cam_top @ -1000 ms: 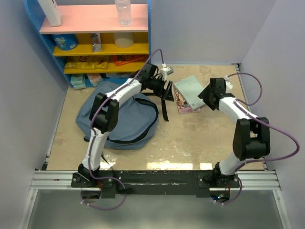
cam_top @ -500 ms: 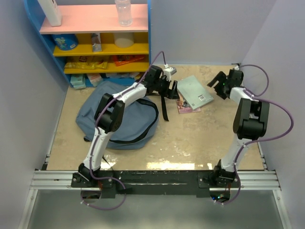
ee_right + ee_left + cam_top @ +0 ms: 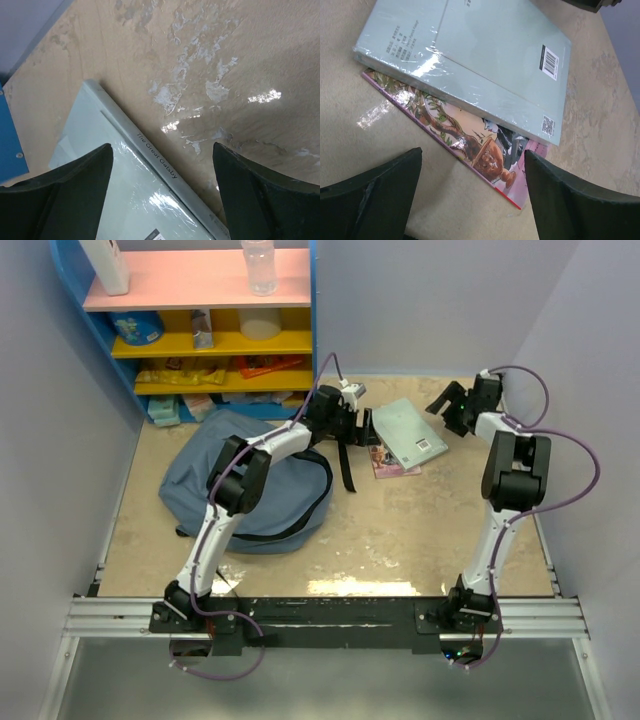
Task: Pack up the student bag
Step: Move the book to the center of the board.
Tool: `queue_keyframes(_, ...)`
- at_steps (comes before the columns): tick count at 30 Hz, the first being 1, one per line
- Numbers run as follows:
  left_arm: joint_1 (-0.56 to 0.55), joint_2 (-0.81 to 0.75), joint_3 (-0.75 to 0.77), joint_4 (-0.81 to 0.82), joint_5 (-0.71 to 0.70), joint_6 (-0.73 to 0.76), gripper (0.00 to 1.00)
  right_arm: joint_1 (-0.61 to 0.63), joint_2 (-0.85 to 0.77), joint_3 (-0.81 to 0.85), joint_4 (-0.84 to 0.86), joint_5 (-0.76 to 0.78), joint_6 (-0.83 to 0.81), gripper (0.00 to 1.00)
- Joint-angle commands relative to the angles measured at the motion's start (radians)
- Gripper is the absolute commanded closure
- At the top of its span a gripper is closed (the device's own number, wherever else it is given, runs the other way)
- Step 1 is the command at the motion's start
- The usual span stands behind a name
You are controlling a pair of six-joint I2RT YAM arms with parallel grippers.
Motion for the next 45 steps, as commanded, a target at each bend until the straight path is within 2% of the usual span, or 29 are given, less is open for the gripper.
queue_keyframes(1,0.003,0.045,0.046,0.108,0.009,-0.075,0.12,0.036,0.022,0.067,-0.007,-0.049,-0.044,0.17)
queue_keyframes(11,0.006,0.126,0.107,0.128,0.015,-0.113,0.12,0.073,0.078,0.052,-0.024,-0.147,-0.053,0.20)
queue_keyframes(16,0.003,0.157,0.120,0.111,0.037,-0.096,0.14,0.074,0.012,-0.119,0.049,-0.216,-0.017,0.22)
queue_keyframes(21,0.000,0.108,0.014,0.105,0.061,-0.030,0.16,0.100,-0.132,-0.407,0.195,-0.247,0.049,0.25)
queue_keyframes(26,-0.011,0.039,-0.081,0.114,0.083,0.030,0.16,0.184,-0.258,-0.607,0.276,-0.242,0.077,0.26)
queue_keyframes(33,-0.042,-0.001,-0.116,0.071,0.115,0.074,0.17,0.211,-0.317,-0.745,0.377,-0.259,0.135,0.27)
queue_keyframes(39,-0.083,-0.093,-0.250,0.058,0.158,0.119,0.17,0.223,-0.421,-0.893,0.437,-0.254,0.169,0.28)
queue_keyframes(45,-0.097,-0.159,-0.311,0.039,0.199,0.131,0.17,0.223,-0.490,-0.939,0.389,-0.185,0.166,0.28)
